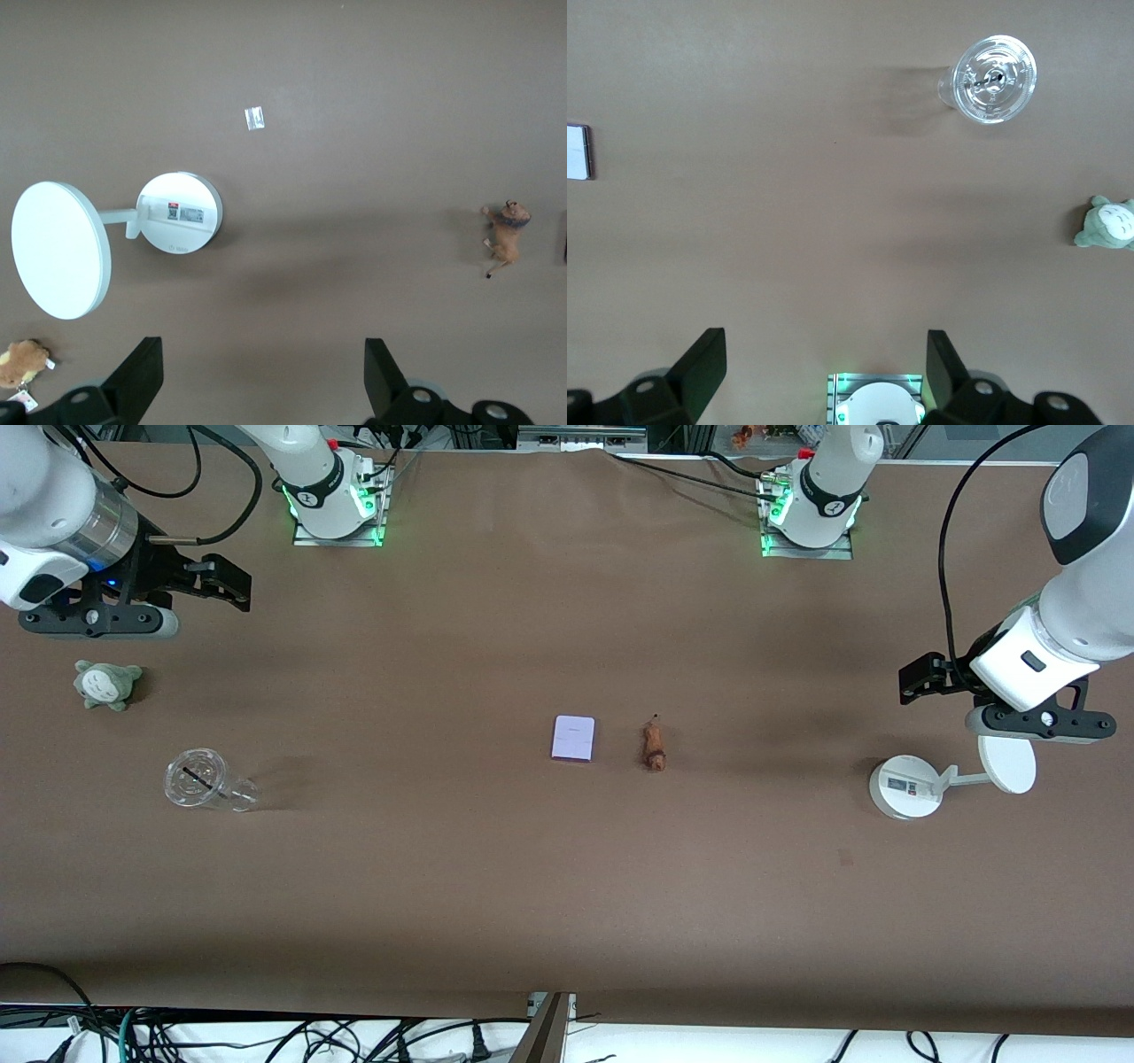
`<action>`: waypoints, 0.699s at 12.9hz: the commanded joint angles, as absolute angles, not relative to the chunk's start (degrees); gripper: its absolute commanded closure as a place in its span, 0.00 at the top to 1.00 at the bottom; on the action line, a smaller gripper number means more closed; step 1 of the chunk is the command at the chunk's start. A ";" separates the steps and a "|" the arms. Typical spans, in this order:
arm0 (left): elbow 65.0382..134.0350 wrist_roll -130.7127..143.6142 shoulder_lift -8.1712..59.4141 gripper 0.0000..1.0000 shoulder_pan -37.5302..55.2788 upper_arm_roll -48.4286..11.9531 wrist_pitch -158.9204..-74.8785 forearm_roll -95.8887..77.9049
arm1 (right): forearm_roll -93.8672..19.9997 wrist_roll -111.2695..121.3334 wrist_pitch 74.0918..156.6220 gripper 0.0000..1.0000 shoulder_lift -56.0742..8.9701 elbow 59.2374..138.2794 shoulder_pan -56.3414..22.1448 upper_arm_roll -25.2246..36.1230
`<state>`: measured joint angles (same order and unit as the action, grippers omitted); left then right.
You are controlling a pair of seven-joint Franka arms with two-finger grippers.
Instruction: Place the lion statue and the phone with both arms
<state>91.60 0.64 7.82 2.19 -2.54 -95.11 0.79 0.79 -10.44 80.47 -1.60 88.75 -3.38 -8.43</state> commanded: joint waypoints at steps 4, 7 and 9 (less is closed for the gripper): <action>92.11 1.58 9.49 1.00 4.83 -2.81 -92.55 -0.44 | 0.53 -15.71 83.39 1.00 -5.52 87.54 -9.56 -8.79; 92.02 3.16 10.72 1.00 5.36 -2.90 -92.99 -0.44 | 0.61 -20.21 87.79 1.00 -8.17 87.45 -12.48 -8.79; 92.37 3.95 12.47 1.00 5.89 -4.21 -95.00 -2.88 | 0.62 -19.17 87.54 1.00 -7.74 87.19 -12.31 -8.53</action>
